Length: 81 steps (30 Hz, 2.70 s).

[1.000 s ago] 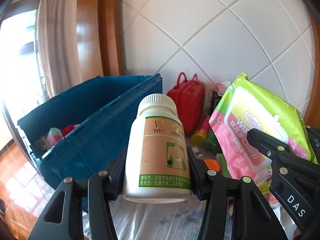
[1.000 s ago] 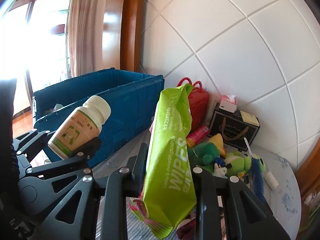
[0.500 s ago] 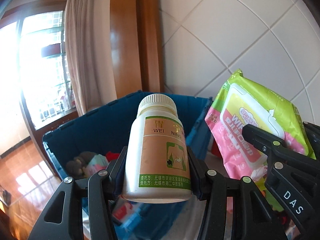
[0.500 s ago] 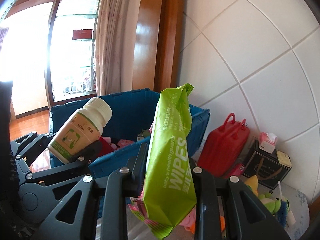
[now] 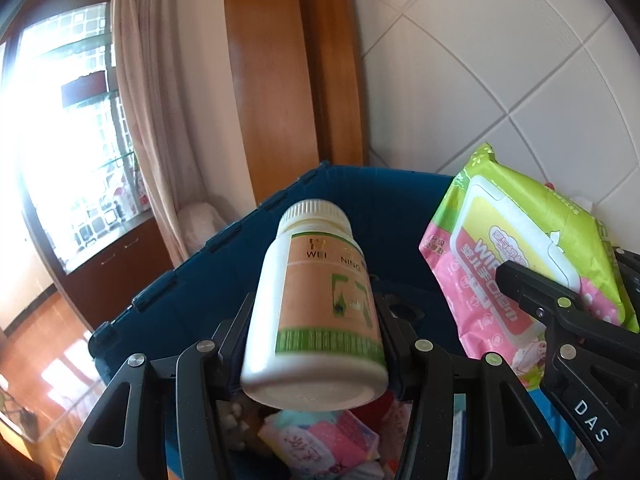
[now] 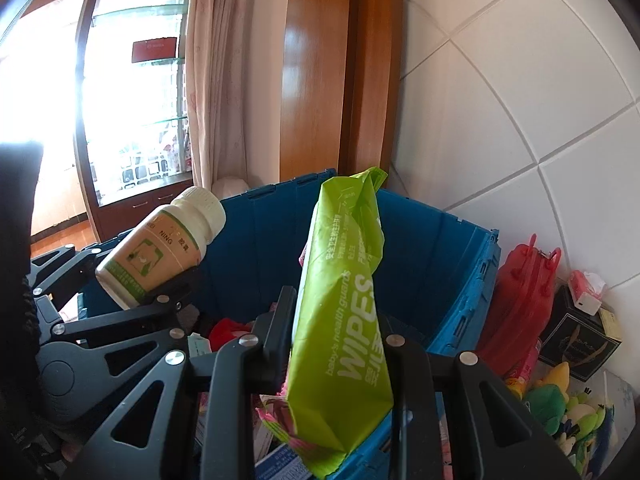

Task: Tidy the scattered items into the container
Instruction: 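Open both tools to drop the pill bottle and wipes pack into the crate, then move both tools back toward the remaining items on the table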

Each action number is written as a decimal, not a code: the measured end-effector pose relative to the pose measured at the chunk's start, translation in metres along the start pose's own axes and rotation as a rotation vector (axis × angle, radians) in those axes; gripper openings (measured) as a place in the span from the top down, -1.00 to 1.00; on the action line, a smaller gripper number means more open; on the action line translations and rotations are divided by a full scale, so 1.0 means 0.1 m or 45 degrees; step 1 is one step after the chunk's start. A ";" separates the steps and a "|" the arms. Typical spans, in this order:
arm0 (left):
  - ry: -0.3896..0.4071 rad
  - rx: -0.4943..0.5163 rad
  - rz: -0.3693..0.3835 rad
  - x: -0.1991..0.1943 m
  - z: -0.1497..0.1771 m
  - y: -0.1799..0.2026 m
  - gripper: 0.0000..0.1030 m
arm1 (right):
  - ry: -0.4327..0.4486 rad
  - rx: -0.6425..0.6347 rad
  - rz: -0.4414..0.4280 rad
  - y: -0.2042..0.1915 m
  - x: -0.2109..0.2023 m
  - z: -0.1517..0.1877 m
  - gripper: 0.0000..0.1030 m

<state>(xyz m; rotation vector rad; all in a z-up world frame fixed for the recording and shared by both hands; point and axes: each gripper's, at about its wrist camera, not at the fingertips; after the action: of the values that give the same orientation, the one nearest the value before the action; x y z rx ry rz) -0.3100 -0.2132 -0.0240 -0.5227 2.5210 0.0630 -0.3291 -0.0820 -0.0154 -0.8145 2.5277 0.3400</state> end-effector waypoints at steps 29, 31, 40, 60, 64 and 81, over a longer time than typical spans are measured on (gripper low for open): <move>-0.045 0.008 0.142 -0.16 0.24 -0.24 -0.58 | -0.083 0.002 0.129 -0.11 0.16 -0.03 0.26; -0.057 0.015 0.145 -0.17 0.27 -0.22 -0.58 | -0.087 -0.004 0.131 -0.10 0.11 0.00 0.15; -0.083 0.021 0.165 -0.30 0.45 -0.19 -0.59 | -0.086 0.016 0.176 0.00 -0.14 0.15 -0.54; -0.092 0.065 0.185 -0.45 0.54 0.01 -0.62 | -0.100 0.049 0.193 0.10 -0.47 0.34 -0.61; -0.064 0.091 0.204 -0.59 0.54 0.21 -0.62 | -0.083 0.071 0.206 0.22 -0.62 0.41 -0.61; 0.010 0.260 0.434 -1.56 0.87 2.13 -0.62 | -0.043 0.290 0.437 1.70 -2.02 1.36 -0.61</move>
<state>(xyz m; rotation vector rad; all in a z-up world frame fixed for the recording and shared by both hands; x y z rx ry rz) -0.2258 0.0518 -0.0277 -0.0099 2.5603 -0.0692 -0.2388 0.2011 -0.0177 -0.2860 2.6093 0.1660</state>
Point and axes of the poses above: each gripper's, at about its wrist camera, not at the fingertips, and x roughly the way its jaws point, y to its right, z to its underside, and after that the axes turned 2 degrees about z, right-handed
